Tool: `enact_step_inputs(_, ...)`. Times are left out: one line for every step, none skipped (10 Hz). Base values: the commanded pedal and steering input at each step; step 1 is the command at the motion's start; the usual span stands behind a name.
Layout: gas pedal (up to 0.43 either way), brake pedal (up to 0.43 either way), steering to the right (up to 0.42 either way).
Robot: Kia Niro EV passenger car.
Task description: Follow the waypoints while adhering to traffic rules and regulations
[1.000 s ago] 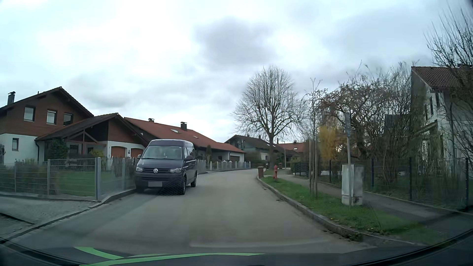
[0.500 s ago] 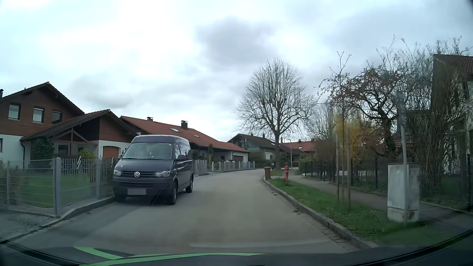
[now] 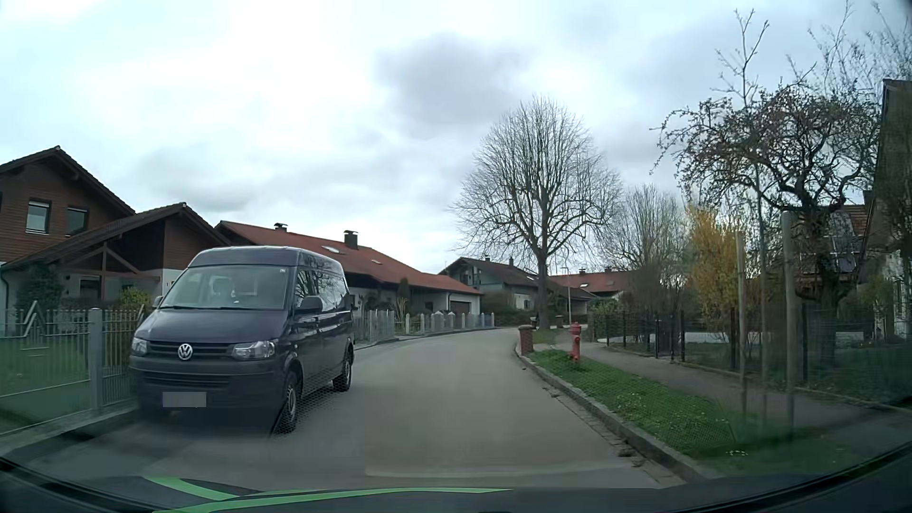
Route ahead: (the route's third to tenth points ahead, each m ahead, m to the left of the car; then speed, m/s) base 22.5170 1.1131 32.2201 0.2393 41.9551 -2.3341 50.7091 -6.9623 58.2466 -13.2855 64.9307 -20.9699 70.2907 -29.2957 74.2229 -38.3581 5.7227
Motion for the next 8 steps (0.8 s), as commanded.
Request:
enact_step_inputs(0.197, 0.000, 0.000)
enact_step_inputs(0.197, 0.000, 0.001)
enact_step_inputs(0.197, 0.000, 0.001)
enact_step_inputs(0.189, 0.000, 0.001)
enact_step_inputs(0.177, 0.000, 0.000)
enact_step_inputs(0.169, 0.000, -0.001)
enact_step_inputs(0.157, 0.000, -0.001)
enact_step_inputs(0.157, 0.000, -0.001)
